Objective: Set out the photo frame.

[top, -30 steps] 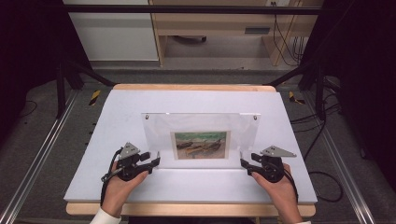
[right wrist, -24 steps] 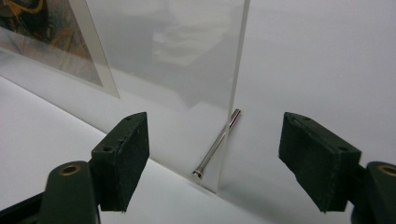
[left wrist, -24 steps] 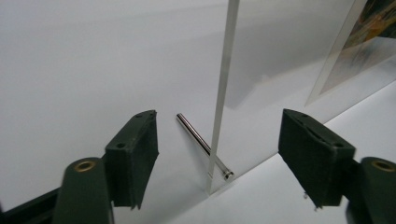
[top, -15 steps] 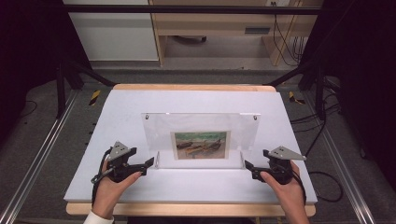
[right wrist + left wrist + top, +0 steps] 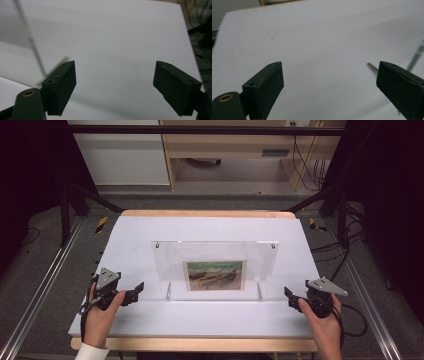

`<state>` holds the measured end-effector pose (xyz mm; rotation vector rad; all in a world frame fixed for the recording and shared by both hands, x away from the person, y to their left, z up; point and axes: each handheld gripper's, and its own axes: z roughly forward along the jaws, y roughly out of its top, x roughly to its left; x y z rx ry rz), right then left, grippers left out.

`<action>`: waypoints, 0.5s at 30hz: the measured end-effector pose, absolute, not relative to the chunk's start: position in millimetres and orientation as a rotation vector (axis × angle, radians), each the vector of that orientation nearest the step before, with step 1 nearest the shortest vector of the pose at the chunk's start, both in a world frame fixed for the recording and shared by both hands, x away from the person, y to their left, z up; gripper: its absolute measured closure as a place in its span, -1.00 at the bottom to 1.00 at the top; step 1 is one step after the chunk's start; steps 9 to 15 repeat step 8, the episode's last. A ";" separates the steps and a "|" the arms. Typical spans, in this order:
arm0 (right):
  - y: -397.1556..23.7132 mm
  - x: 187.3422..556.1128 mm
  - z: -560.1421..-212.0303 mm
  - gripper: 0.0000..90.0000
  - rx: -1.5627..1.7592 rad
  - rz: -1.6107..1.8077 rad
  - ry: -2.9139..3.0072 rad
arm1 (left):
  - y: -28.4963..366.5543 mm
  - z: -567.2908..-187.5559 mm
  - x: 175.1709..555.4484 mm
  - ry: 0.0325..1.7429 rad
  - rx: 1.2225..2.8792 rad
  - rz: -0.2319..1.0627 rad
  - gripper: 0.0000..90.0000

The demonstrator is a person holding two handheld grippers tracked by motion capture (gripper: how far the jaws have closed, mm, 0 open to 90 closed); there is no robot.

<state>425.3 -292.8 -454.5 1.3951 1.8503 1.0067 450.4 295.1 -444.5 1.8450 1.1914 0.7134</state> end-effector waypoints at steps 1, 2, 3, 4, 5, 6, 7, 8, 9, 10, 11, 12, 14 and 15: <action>-293.8 425.9 -456.8 -0.52 1.410 0.970 1.849 | 296.2 -445.6 451.1 1.198 1.862 0.729 -0.85; -295.7 426.6 -459.6 -0.49 1.411 0.924 1.854 | 296.7 -446.9 451.6 1.202 1.888 0.758 -0.85; -297.2 427.3 -462.0 -0.48 1.420 0.887 1.850 | 296.6 -448.3 451.8 1.200 1.918 0.789 -0.84; -298.8 427.6 -463.5 -0.48 1.430 0.865 1.849 | 296.1 -449.9 452.1 1.191 1.957 0.821 -0.83; -299.9 427.7 -464.8 -0.48 1.441 0.862 1.842 | 295.6 -450.9 452.2 1.187 1.984 0.834 -0.83; -300.4 427.5 -465.3 -0.48 1.449 0.859 1.839 | 294.8 -452.1 452.5 1.177 2.015 0.849 -0.82; -300.6 427.4 -465.6 -0.48 1.448 0.845 1.838 | 294.4 -452.8 453.0 1.172 2.035 0.851 -0.81; -300.4 427.4 -465.6 -0.48 1.447 0.837 1.837 | 293.7 -454.5 453.8 1.174 2.059 0.855 -0.81; -300.4 427.4 -465.6 -0.48 1.447 0.837 1.837 | 293.7 -454.5 453.8 1.174 2.059 0.855 -0.81; -300.4 427.4 -465.6 -0.48 1.447 0.837 1.837 | 293.7 -454.5 453.8 1.174 2.059 0.855 -0.81; -300.4 427.4 -465.6 -0.48 1.447 0.837 1.837 | 293.7 -454.5 453.8 1.174 2.059 0.855 -0.81; -300.4 427.4 -465.6 -0.48 1.447 0.837 1.837 | 293.7 -454.5 453.8 1.174 2.059 0.855 -0.81; -300.4 427.4 -465.6 -0.48 1.447 0.837 1.837 | 293.7 -454.5 453.8 1.174 2.059 0.855 -0.81; -300.4 427.4 -465.6 -0.48 1.447 0.837 1.837 | 293.7 -454.5 453.8 1.174 2.059 0.855 -0.81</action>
